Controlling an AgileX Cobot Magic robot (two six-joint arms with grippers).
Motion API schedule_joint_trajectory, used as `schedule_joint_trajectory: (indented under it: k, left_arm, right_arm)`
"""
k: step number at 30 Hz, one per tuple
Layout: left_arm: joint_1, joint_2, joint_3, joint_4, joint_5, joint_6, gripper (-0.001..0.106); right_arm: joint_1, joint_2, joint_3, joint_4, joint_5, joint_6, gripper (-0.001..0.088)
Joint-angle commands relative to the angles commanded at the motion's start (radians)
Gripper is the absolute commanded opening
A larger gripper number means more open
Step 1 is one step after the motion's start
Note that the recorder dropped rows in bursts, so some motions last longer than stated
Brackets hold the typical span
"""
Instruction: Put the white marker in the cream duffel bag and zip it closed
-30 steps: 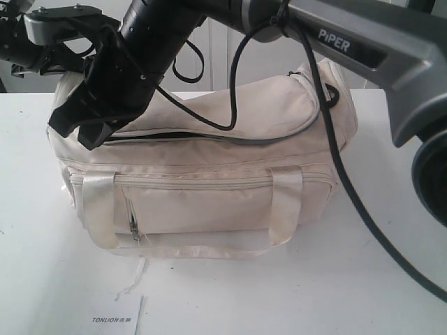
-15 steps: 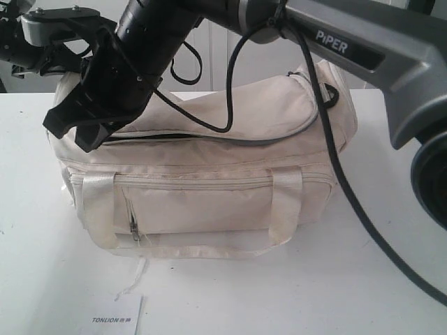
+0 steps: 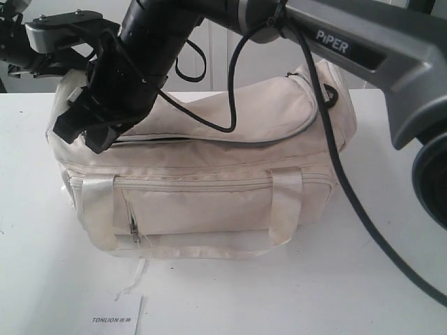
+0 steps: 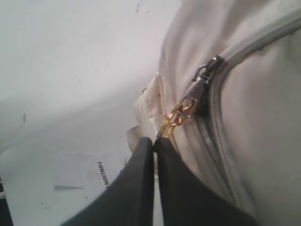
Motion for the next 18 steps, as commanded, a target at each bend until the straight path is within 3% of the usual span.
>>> schedule_joint_trajectory:
  k: [3, 8, 18]
  left_arm:
    - [0.048, -0.03, -0.002, 0.0, 0.031, -0.004, 0.071]
    - [0.118, -0.083, 0.0, 0.0, 0.167, -0.004, 0.071]
    - [0.126, -0.19, 0.126, 0.0, 0.288, 0.007, 0.071]
  right_arm:
    - [0.0, 0.0, 0.0, 0.0, 0.0, 0.0, 0.0]
    - [0.0, 0.0, 0.0, 0.0, 0.0, 0.0, 0.0]
    - [0.0, 0.0, 0.0, 0.0, 0.0, -0.005, 0.0]
